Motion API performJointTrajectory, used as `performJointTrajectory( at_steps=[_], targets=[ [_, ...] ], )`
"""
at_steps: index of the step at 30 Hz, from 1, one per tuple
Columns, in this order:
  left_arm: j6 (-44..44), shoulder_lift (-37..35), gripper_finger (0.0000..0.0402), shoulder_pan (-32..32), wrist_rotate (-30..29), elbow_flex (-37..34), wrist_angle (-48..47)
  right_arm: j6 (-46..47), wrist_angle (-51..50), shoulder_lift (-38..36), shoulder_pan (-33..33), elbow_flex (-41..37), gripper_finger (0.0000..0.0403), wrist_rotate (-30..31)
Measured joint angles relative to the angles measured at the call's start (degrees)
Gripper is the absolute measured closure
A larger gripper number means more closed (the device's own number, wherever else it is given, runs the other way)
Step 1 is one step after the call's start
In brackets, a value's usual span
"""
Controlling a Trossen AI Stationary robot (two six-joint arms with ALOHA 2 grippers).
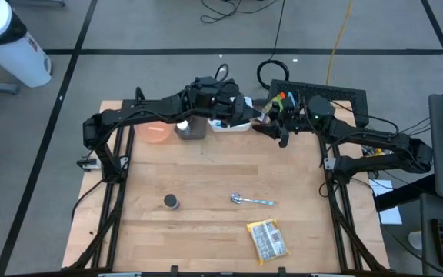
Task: Pick & Place Food Item
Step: Put the brown seasoning bottle into the left black bin
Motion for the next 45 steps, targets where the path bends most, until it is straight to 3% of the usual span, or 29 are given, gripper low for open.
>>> performJointTrajectory(
  at_steps=[33,41,45],
  targets=[
    [-1.09,1.33,0.0074,-1.39,-0.76,0.00,0.17,-0.85,-2.26,2.71,1.46,-0.07,0.0232,0.46],
    [-1.09,1.29,0.0130,-1.37,-0.85,0.00,-0.07,-1.05,-3.15,2.68,1.44,-0.09,0.0232,0.44],
    [-1.09,1.26,0.0130,-1.37,-0.87,0.00,-0.07,-1.04,-3.19,2.68,1.42,-0.11,0.0232,0.42]
  ],
)
